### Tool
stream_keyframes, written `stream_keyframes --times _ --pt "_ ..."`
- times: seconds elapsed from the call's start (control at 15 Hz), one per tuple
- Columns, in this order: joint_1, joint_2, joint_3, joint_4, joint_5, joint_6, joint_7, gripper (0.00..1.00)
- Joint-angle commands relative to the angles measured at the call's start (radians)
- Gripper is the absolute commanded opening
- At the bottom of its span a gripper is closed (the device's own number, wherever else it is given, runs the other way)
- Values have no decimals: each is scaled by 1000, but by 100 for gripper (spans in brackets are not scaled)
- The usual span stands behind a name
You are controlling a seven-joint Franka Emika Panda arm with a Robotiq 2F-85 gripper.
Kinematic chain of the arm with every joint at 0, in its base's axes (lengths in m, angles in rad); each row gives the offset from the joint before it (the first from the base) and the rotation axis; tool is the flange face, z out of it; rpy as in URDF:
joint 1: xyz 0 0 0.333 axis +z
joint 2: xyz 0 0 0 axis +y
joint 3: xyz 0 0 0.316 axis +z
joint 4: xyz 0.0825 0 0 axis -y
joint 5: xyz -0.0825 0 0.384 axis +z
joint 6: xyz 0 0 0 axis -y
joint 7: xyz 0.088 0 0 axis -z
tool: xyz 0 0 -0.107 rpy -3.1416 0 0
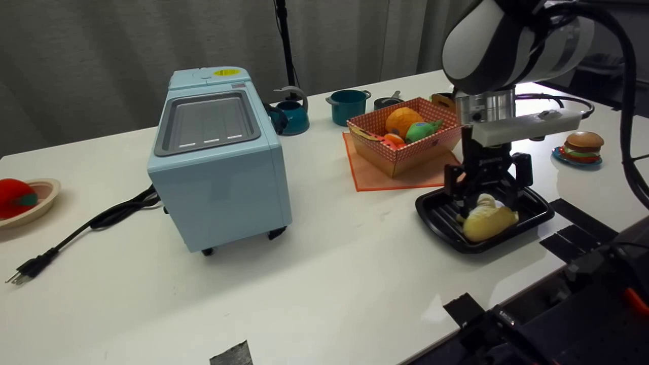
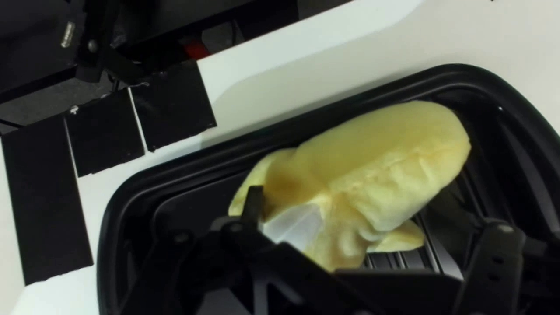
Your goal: Pick up the banana and avocado plush toy and put it in the basket
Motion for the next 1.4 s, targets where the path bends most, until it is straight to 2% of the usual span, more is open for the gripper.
stream_keyframes --times 0.0,0.27,0.6,0.87,1.0,1.33 --pt "-6 31 -4 27 26 -17 -29 64" --pt "0 12 -12 25 9 -20 -12 33" --pt "12 -110 -6 -12 0 -42 -6 1" --pt "23 -247 6 -7 -22 -76 21 1" --pt "28 -315 16 12 -69 -85 52 3" --pt "16 -395 62 138 -191 -37 137 3"
